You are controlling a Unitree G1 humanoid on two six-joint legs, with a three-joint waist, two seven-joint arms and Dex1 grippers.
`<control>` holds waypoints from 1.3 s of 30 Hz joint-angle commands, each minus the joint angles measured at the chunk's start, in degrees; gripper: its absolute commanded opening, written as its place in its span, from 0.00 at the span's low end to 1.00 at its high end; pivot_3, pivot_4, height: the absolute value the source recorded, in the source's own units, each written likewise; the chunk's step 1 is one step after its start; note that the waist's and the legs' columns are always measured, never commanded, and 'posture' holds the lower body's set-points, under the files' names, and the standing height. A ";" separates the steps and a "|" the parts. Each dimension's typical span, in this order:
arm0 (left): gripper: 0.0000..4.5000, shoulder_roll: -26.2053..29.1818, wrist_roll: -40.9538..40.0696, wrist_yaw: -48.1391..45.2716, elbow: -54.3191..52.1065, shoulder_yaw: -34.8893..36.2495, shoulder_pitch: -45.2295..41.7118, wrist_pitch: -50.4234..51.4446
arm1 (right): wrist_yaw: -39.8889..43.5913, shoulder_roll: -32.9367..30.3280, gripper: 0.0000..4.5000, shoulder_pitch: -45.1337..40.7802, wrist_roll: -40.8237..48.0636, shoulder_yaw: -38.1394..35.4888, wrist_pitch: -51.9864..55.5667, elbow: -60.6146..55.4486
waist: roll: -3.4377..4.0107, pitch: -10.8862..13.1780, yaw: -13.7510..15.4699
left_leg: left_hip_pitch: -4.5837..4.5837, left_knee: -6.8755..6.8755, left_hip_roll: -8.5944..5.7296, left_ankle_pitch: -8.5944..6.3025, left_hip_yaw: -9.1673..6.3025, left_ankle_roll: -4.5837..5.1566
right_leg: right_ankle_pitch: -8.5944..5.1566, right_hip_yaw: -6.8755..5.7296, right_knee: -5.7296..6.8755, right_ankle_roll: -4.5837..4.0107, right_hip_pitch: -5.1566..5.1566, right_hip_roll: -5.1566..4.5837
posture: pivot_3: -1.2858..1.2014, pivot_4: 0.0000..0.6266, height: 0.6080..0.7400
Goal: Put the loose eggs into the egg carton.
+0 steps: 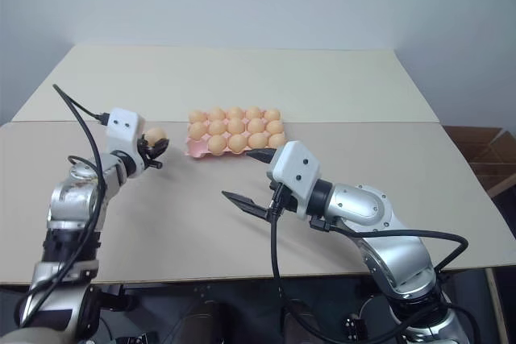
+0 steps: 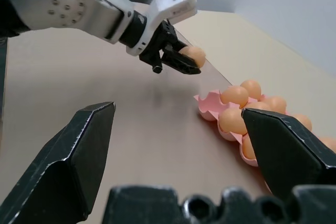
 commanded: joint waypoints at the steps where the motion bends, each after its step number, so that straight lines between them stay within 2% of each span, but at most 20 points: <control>1: 0.34 -2.64 -0.63 1.13 -8.67 -2.60 0.87 1.33 | 0.42 -0.42 1.00 -0.38 1.63 -2.18 -0.61 -2.18 | 0.00 0.00 0.36 | 0.00 0.01 0.00 0.00 -0.02 0.00 | 0.00 -0.01 0.00 0.00 0.02 0.00 | 0.52 0.24 1.00; 7: 0.34 -5.52 2.48 3.49 -5.68 -5.24 -0.02 -2.28 | -0.15 -0.74 1.00 -0.31 2.55 -2.69 0.21 -2.64 | 0.00 0.00 0.30 | 0.03 0.15 0.00 0.00 -0.03 0.01 | 0.04 0.00 0.01 0.01 0.07 0.04 | 0.52 0.24 1.00; 19: 0.34 -5.88 6.57 5.03 3.07 -7.18 -3.08 -7.76 | -0.60 -0.87 1.00 0.12 2.47 -2.56 -0.03 -2.42 | 0.00 0.00 0.11 | 0.01 0.15 -0.01 0.00 -0.06 0.01 | 0.04 0.00 0.00 0.01 0.05 0.05 | 0.52 0.24 1.00; 27: 0.34 -8.08 7.76 5.06 10.11 -7.89 -5.70 -11.70 | -0.50 -0.55 1.00 -0.18 2.28 -2.24 -0.27 -1.90 | 0.00 0.00 0.11 | -0.01 0.16 -0.02 0.00 -0.05 0.01 | 0.05 -0.01 0.00 0.02 0.05 0.04 | 0.52 0.24 1.00; 29: 0.51 -8.29 7.85 5.13 9.89 -7.87 -5.46 -11.74 | -0.52 -0.55 1.00 -0.16 2.27 -2.24 -0.26 -1.95 | 0.00 0.00 0.08 | -0.01 0.16 -0.02 0.00 -0.05 0.01 | 0.05 -0.01 0.00 0.02 0.04 0.05 | 0.52 0.24 1.00; 30: 0.55 -8.30 7.74 4.98 9.67 -7.82 -5.21 -11.63 | -0.57 -0.53 1.00 -0.09 2.27 -2.22 -0.23 -2.00 | 0.00 0.00 0.09 | -0.01 0.16 -0.02 0.00 -0.05 0.01 | 0.05 -0.01 0.00 0.02 0.04 0.04 | 0.52 0.24 1.00; 36: 0.95 -7.79 8.67 5.75 9.58 -7.42 -4.42 -12.35 | -0.95 -0.47 1.00 0.54 1.56 -2.05 -0.64 -1.87 | 0.00 0.00 0.10 | -0.01 0.16 -0.02 0.00 -0.06 0.01 | 0.05 -0.01 0.01 0.02 0.05 0.04 | 0.52 0.24 1.00; 37: 0.99 -7.86 8.82 6.18 9.63 -7.12 -4.41 -12.69 | -1.03 -0.42 1.00 0.61 1.41 -2.01 -0.73 -1.80 | 0.00 0.00 0.10 | 0.00 0.16 -0.02 0.00 -0.06 0.01 | 0.05 -0.01 0.01 0.02 0.05 0.04 | 0.52 0.24 1.00; 39: 0.99 -8.17 9.00 7.16 9.34 -6.40 -4.35 -13.32 | -1.22 -0.36 1.00 0.78 1.02 -1.94 -0.94 -1.68 | 0.00 0.00 0.12 | 0.00 0.16 -0.02 0.00 -0.06 0.01 | 0.05 -0.01 0.01 0.02 0.05 0.04 | 0.52 0.24 1.00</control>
